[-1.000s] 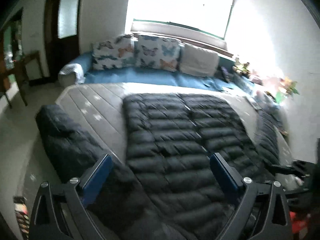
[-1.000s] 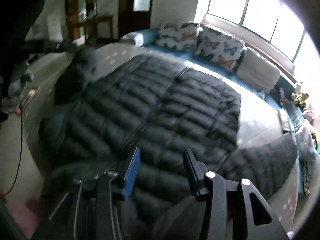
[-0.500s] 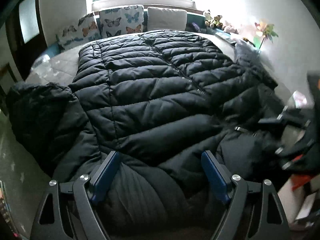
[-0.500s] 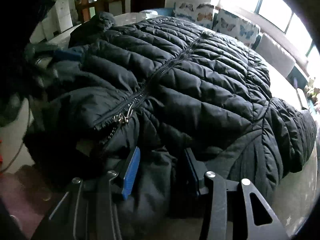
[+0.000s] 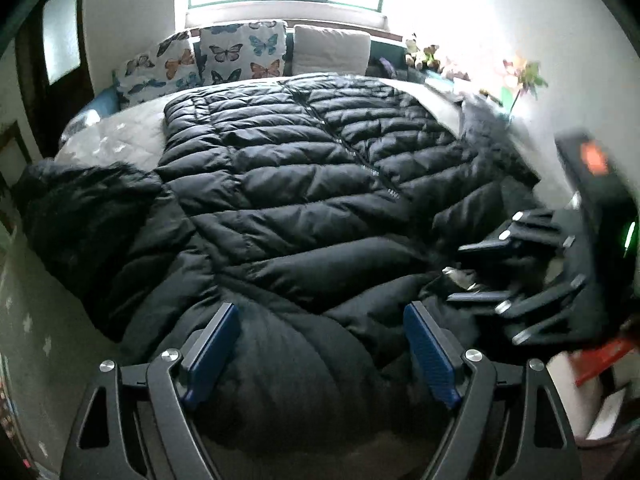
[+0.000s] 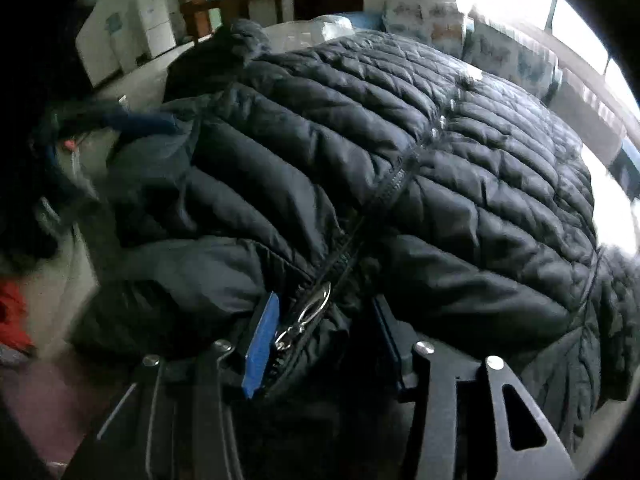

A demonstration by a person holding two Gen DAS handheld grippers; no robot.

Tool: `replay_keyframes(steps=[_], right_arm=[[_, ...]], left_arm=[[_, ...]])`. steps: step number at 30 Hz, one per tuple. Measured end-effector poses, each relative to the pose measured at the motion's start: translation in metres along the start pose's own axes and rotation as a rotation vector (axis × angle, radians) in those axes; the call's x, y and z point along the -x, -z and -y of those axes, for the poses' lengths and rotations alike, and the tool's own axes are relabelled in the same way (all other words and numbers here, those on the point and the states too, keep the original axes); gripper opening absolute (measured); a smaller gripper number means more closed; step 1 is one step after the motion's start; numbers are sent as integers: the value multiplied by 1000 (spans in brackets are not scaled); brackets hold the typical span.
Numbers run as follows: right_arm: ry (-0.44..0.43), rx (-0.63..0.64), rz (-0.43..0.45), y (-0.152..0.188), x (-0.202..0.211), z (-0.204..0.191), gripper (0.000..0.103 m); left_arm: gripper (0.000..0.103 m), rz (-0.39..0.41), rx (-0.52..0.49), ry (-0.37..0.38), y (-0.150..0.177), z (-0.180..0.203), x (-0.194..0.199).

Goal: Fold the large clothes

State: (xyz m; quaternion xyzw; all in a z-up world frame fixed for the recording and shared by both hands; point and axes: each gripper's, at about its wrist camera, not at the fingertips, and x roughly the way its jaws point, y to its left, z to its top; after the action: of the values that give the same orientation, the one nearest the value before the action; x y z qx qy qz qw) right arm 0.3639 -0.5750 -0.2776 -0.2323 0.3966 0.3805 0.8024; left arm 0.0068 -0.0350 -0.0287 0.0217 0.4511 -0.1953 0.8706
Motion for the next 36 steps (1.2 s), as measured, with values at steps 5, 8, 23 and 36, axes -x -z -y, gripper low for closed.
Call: replay_keyframes(steps=[5, 8, 23, 36], right_arm=[[-11, 61, -8, -30, 23, -3, 53], [-30, 49, 35, -52, 29, 3, 53], [-126, 49, -87, -65, -44, 0, 55], [-147, 61, -106, -69, -46, 2, 57]], left_arm=[[90, 39, 139, -28, -13, -44, 37], [90, 65, 275, -87, -26, -96, 53], [91, 180, 984, -93, -44, -380, 30], [88, 261, 1209, 48, -49, -498, -17]])
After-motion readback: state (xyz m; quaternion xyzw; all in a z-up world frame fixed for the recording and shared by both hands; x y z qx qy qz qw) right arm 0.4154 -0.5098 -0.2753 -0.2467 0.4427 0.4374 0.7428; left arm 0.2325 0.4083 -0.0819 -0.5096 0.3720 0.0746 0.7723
